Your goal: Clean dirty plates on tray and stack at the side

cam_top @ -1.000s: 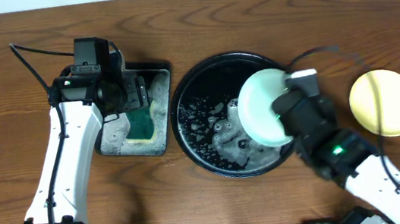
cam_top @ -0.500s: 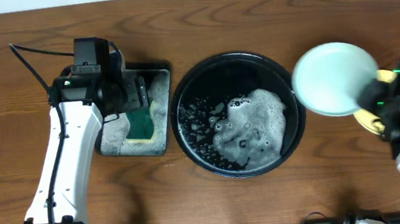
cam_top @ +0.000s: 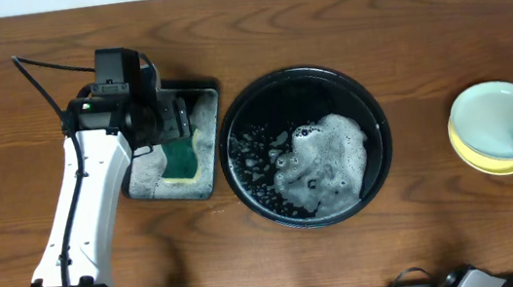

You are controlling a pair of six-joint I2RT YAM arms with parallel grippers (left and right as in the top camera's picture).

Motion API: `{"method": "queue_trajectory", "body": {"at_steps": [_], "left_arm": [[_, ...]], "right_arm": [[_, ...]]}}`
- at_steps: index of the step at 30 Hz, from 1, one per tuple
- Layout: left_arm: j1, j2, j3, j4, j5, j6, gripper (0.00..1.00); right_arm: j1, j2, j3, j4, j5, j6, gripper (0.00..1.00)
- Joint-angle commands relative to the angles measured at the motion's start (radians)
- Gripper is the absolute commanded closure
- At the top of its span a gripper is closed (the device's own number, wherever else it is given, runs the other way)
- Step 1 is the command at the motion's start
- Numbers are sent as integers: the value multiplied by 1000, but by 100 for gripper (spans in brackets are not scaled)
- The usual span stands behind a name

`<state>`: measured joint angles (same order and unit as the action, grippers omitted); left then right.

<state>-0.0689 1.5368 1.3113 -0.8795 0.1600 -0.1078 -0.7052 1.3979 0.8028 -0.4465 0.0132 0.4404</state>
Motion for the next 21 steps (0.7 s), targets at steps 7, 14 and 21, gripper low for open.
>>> {"method": "queue_trajectory", "body": {"at_steps": [7,14,21], "left_arm": [[3,0,19,-2,12,-1,18],[3,0,19,-2,12,-1,18],[3,0,19,-2,12,-1,18]], "right_arm": [[0,-55,2,70,-334,-79,43],[98,-332,3,41,-513,-82,36],[237,-491,3,-139,-593,-176,36]]}}
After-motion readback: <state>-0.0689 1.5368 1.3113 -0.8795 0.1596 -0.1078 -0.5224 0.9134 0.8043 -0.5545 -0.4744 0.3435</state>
